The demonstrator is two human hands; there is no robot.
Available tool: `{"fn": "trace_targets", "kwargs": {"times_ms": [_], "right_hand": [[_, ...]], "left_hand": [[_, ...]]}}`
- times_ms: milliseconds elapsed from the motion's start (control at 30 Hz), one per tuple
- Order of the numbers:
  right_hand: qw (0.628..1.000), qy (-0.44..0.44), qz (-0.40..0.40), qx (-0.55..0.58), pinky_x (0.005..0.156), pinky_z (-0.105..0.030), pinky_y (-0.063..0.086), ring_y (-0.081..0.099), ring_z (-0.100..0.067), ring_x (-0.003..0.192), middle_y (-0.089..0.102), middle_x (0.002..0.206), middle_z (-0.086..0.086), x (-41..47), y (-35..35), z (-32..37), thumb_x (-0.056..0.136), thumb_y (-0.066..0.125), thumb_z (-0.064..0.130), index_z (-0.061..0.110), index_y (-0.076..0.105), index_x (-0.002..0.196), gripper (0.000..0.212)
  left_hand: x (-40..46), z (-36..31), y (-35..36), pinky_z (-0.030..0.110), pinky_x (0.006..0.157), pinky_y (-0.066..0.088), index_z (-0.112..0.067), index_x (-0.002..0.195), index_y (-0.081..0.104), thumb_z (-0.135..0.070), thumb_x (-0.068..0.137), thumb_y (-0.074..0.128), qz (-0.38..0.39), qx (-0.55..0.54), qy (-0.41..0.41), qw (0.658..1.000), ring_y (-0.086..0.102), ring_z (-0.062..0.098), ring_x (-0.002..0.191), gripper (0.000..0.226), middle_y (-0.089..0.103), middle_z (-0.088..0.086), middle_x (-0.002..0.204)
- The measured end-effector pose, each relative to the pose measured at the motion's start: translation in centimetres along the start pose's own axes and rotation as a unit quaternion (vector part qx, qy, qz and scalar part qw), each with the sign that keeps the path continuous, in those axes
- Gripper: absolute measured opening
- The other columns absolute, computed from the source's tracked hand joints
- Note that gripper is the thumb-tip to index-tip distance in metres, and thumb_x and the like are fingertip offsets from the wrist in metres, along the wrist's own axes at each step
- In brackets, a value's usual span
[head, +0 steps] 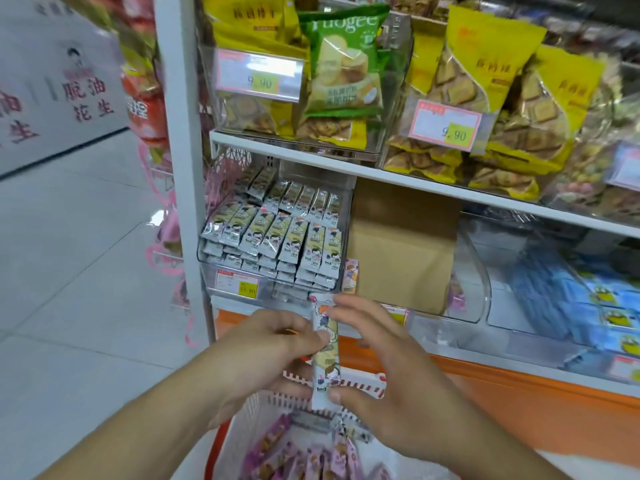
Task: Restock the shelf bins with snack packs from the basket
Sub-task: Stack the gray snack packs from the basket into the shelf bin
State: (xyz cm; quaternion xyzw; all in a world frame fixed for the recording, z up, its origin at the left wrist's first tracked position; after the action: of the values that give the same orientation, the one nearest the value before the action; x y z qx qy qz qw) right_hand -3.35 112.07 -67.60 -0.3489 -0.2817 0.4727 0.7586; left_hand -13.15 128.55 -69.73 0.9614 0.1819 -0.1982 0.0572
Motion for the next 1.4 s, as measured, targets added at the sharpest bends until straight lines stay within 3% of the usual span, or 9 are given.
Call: {"fn": "trace_targets", "kwargs": {"times_ms": [200,400,500,600,700,833,1067,1267,1400], "right_hand": [[1.000,0.021,0.000,-0.001,0.116,-0.025,0.033,0.024,0.015,0.146,0.013,0.162,0.041,1.3,0.4,0.5,0.088,0.080,0.052,0.058,0.032,0.149,0.078],[0.999,0.027,-0.044,0.014,0.119,-0.029,0.034,0.032,0.014,0.143,0.030,0.155,0.041,4.5,0.6,1.0,0.086,0.084,0.045,0.057,0.039,0.140,0.071],[0.996,0.030,-0.079,0.008,0.114,-0.033,0.042,0.043,0.009,0.135,0.041,0.148,0.036,8.4,-0.2,1.0,0.091,0.078,0.046,0.050,0.043,0.142,0.062],[0.994,0.033,-0.103,-0.004,0.107,-0.042,0.049,0.049,-0.007,0.132,0.044,0.147,0.021,14.0,-1.3,0.4,0.095,0.071,0.048,0.041,0.043,0.146,0.058],[0.993,0.047,-0.094,-0.051,0.112,-0.033,0.037,0.039,-0.015,0.140,0.045,0.145,0.009,19.8,-2.0,-1.0,0.100,0.066,0.047,0.029,0.043,0.151,0.058],[0.990,0.103,-0.077,-0.059,0.064,-0.020,0.051,0.060,-0.016,0.091,0.058,0.126,0.001,25.5,-2.4,-2.4,0.101,0.063,0.052,0.029,0.048,0.145,0.052],[0.985,0.117,-0.083,-0.096,0.100,-0.024,0.029,0.040,-0.027,0.146,0.033,0.166,-0.002,31.0,-2.0,-4.3,0.096,0.070,0.053,0.032,0.024,0.162,0.083],[0.984,0.137,-0.075,-0.089,0.095,-0.027,0.036,0.050,-0.026,0.137,0.039,0.162,-0.002,32.4,-1.7,-4.5,0.098,0.069,0.052,0.033,0.030,0.159,0.075],[0.984,0.144,-0.068,-0.082,0.077,-0.026,0.045,0.068,-0.021,0.102,0.047,0.157,0.000,32.5,-1.4,-4.6,0.097,0.065,0.058,0.039,0.026,0.160,0.077]], "left_hand": [[0.5,-0.4,-1.2,0.041,0.076,0.064,-0.002,0.101,0.073,-0.033,0.088,0.082,0.009,0.005,0.010,1.000,0.070,0.029,0.083,0.035,0.069,0.031,0.109],[0.9,-1.8,-3.6,0.041,0.081,0.064,-0.010,0.108,0.075,-0.033,0.100,0.066,-0.011,-0.024,0.006,1.000,0.075,0.034,0.091,0.026,0.078,0.013,0.102],[2.1,-2.5,-7.2,0.041,0.088,0.058,-0.020,0.110,0.069,-0.036,0.101,0.060,-0.175,0.116,0.056,0.976,0.072,0.021,0.093,0.020,0.074,-0.002,0.107],[3.3,-2.4,-10.4,0.039,0.096,0.043,-0.018,0.141,0.042,-0.034,0.101,0.055,-0.306,0.343,0.069,0.885,0.051,0.028,0.125,0.045,0.039,0.008,0.147],[5.2,-1.1,-12.2,0.050,0.109,0.038,-0.016,0.151,0.020,-0.038,0.097,0.059,-0.308,0.380,0.034,0.871,0.033,0.041,0.141,0.070,0.014,0.013,0.161],[6.7,0.1,-12.6,0.051,0.118,0.031,-0.015,0.161,-0.005,-0.044,0.097,0.061,-0.278,0.380,0.011,0.882,0.020,0.042,0.151,0.096,-0.001,0.012,0.168],[7.5,0.3,-12.0,0.047,0.123,0.027,-0.013,0.158,-0.026,-0.046,0.097,0.059,-0.278,0.371,0.000,0.886,0.009,0.038,0.155,0.110,-0.019,0.006,0.167],[7.3,0.2,-12.0,0.043,0.120,0.031,-0.016,0.156,-0.030,-0.047,0.098,0.057,-0.280,0.361,0.012,0.889,0.010,0.034,0.156,0.109,-0.021,0.002,0.167],[7.1,0.3,-12.0,0.041,0.118,0.033,-0.018,0.157,-0.029,-0.047,0.098,0.057,-0.283,0.354,0.022,0.891,0.013,0.032,0.155,0.108,-0.016,-0.002,0.167]]}}
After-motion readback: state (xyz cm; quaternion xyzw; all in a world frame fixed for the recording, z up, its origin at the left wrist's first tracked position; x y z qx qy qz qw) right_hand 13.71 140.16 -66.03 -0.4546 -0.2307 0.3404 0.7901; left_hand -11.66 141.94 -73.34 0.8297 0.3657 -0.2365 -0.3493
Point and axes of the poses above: each hand's wrist, its own x-axis towards the middle knuckle, its own y-axis out of the palm, z = x × y, the point moved 3 cm from there along x, towards the middle knuckle
